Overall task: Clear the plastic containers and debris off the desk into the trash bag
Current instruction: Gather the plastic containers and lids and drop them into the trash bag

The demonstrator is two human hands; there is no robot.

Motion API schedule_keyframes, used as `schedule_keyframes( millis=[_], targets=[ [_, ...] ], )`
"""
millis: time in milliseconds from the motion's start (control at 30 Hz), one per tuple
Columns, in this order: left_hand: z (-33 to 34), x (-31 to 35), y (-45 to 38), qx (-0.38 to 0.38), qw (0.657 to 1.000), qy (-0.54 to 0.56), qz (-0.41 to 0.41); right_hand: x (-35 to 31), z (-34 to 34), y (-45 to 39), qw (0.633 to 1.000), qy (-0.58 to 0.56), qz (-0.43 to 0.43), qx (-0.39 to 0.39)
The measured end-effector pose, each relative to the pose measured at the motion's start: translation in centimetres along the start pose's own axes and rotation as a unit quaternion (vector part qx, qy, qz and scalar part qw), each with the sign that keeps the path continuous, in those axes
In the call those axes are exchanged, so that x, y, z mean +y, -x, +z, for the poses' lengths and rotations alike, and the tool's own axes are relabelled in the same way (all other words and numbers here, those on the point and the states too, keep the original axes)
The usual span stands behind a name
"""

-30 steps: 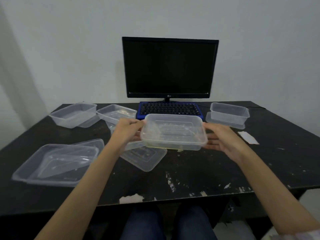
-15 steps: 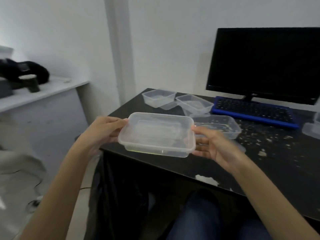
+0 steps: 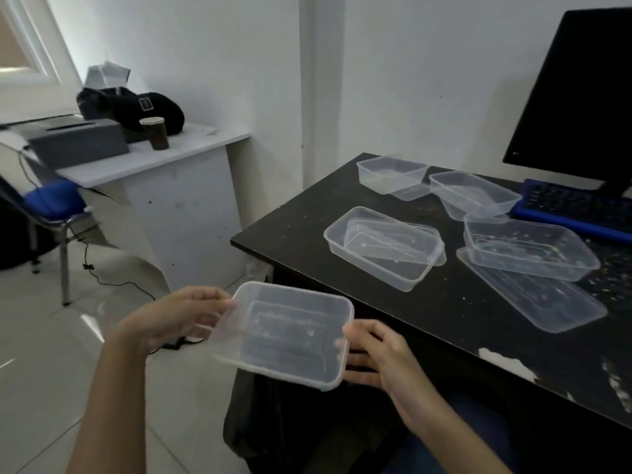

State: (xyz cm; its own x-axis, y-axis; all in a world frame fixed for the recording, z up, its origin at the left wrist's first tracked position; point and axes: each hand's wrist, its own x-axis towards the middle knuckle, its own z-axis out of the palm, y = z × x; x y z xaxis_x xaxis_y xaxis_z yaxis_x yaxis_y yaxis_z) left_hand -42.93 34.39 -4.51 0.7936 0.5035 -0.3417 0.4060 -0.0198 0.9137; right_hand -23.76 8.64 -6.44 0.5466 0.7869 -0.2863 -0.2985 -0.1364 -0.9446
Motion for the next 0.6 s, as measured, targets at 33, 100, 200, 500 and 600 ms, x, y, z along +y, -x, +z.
schedule_keyframes(
  millis=[33, 100, 200, 500, 600],
  targets=[
    [0.2, -0.8, -0.3, -0.002, 1.0, 0.002, -0.01, 0.9, -0.1, -0.1, 1.0, -0.003, 0.01, 0.005],
    [1.0, -2.6, -1.1, 0.009, 0.999, 0.015, -0.031, 2.6, -0.4, -0.7, 0.999, -0.004, 0.03, 0.014],
    [3.1, -5.0, -2.9, 0.072, 0.994, 0.048, -0.059, 4.8, -1.3, -2.0, 0.997, -0.003, 0.065, 0.033],
    [10.9, -12.3, -10.6, 0.226, 0.96, -0.048, -0.157, 8.7, -5.4, -6.9, 0.983, -0.036, 0.139, 0.117],
    [12.2, -13.7, -11.9, 0.221, 0.951, -0.105, -0.188, 9.7, -6.3, -8.1, 0.979, -0.038, 0.153, 0.133]
  ],
)
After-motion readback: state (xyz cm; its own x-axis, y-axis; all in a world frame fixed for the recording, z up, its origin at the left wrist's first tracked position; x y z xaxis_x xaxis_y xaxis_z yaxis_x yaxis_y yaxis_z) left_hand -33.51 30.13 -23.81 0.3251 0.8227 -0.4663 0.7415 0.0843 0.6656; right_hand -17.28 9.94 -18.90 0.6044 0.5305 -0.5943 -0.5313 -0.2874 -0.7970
